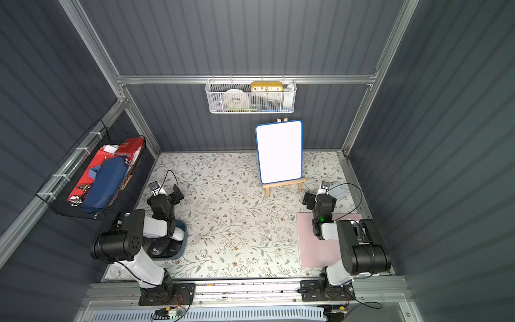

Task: Take out the mouse from the storage box
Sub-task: Move the storage box to the center of the board.

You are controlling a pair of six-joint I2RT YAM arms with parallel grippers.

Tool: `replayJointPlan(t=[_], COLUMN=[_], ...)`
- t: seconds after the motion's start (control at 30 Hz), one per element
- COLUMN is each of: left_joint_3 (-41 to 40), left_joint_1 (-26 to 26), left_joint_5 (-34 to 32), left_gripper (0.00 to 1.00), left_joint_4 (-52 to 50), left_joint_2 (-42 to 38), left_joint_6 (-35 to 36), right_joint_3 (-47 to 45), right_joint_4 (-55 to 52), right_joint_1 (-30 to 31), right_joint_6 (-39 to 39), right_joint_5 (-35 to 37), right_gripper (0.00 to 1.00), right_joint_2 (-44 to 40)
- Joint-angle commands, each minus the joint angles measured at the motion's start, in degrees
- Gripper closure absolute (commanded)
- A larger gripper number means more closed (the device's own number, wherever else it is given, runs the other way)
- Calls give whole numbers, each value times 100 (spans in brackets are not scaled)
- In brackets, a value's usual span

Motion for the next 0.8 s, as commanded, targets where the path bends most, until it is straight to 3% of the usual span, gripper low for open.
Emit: replayJointPlan(t=[0.0,0.63,0.7,0.77], left_joint_3=[41,-58,-210,-109], left_joint_1=[25,4,-182,-607], left_joint_5=[-50,-105,-209,-650], left_gripper=[1,1,0,0], left_joint_4=[-4,202,207,-441], left_joint_2=[-72,-120,-440,-1058], left_joint_6=[-77,5,283,515], right_joint_3=[87,11,-212,-387], right_joint_4=[65,208,667,562], right_joint_1=[-16,-18,-7,217], right_joint_6=[25,-47,-274,-510], right_joint_5=[-4,-161,-624,-471], right_gripper=[1,1,1,1], right_joint_2=[37,-9,-125,-552])
